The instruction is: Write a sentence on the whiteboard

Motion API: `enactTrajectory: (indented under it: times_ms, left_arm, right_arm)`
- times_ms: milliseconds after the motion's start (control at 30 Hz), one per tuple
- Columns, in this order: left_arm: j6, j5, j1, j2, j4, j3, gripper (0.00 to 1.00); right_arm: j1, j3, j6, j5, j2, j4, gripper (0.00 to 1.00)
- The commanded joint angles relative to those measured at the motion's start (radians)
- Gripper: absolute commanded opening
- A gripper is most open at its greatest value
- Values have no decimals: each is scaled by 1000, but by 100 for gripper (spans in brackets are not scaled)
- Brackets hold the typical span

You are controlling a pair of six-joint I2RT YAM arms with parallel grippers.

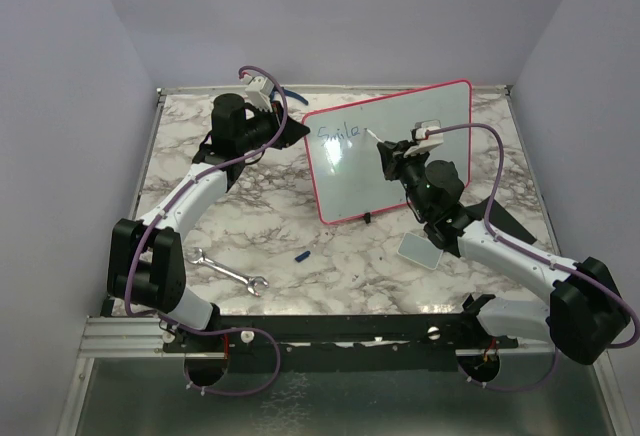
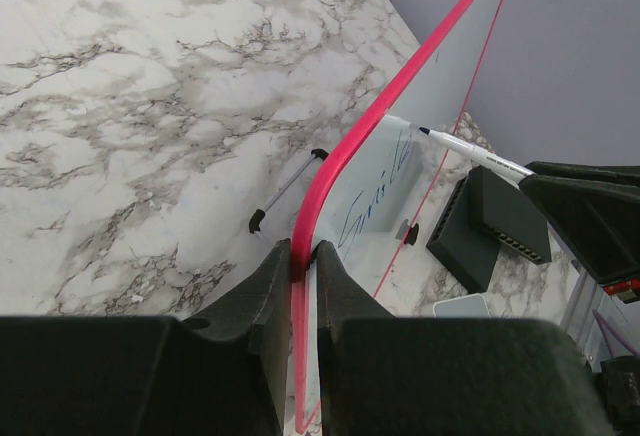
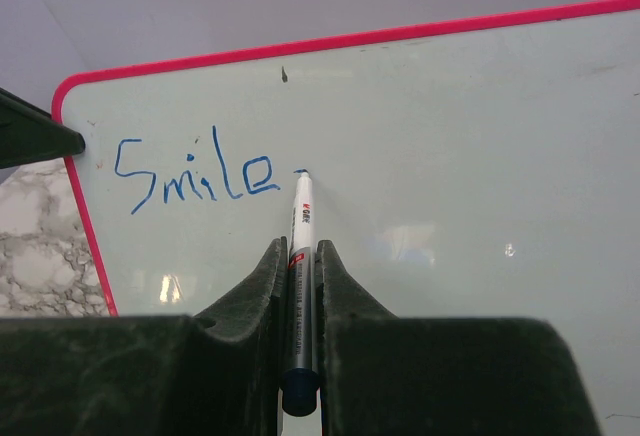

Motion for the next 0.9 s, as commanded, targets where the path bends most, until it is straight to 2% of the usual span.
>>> enactTrajectory:
  times_ms: [0, 867]
  left_arm:
    - [13, -16, 5, -36, 6, -2, 3]
    - [13, -15, 5, -36, 7, 1, 3]
  right_arm:
    - [-7, -2, 0, 29, -5, -6, 0]
    - [-7, -19, 15, -15, -3, -22, 0]
